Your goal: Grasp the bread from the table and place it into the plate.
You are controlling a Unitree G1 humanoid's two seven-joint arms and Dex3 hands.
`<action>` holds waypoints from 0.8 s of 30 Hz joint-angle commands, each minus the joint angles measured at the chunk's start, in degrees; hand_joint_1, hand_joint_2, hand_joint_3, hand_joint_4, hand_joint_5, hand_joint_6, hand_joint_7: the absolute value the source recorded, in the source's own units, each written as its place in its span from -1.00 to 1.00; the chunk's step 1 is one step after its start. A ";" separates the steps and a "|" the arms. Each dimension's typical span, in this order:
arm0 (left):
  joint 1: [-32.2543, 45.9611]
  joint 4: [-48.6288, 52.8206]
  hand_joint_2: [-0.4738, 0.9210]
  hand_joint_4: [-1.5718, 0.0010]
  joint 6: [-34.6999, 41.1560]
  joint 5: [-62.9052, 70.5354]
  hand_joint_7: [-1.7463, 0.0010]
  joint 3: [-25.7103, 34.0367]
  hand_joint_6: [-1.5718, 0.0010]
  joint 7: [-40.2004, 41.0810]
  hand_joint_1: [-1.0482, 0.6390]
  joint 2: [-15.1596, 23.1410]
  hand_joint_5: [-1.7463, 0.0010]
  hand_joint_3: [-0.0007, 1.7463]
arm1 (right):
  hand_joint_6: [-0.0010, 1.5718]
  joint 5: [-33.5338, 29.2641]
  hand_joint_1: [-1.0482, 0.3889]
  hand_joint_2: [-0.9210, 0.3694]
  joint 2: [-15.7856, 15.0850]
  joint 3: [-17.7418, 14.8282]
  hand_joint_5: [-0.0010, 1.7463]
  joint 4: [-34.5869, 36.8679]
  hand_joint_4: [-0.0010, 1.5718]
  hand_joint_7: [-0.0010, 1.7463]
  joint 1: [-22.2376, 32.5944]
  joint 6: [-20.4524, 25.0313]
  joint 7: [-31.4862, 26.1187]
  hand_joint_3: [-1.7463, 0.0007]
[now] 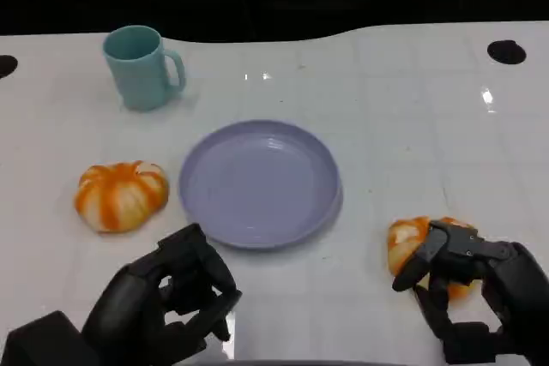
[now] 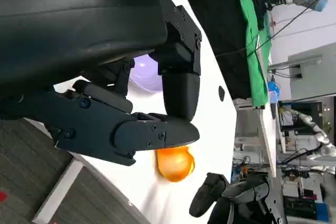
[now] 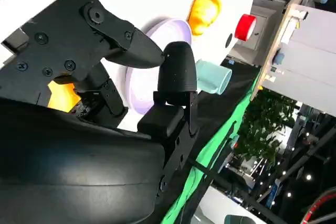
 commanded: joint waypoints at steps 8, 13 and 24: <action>-0.01 0.20 1.00 0.12 -0.13 0.18 -0.96 0.19 0.38 0.00 -0.38 0.50 -1.00 -0.52 | 0.02 1.05 0.20 -0.25 -0.70 -1.38 0.54 -1.65 -0.05 0.01 -0.23 0.14 -0.20 -0.30; 0.17 -0.06 1.00 0.12 0.03 -0.26 -0.96 0.21 0.38 -0.12 -0.38 0.42 -1.00 -0.52 | -0.12 0.51 0.16 -0.37 -1.21 -2.24 0.40 -3.77 -0.28 -0.17 -0.51 1.12 -0.22 -0.06; 0.56 -0.55 1.00 0.11 -0.02 0.11 -0.97 -0.07 0.38 0.06 -0.36 0.50 -1.00 -0.51 | -0.59 -14.08 -0.13 -0.88 -10.66 -3.76 -0.10 -13.25 -0.78 -0.57 -1.63 10.32 2.68 0.86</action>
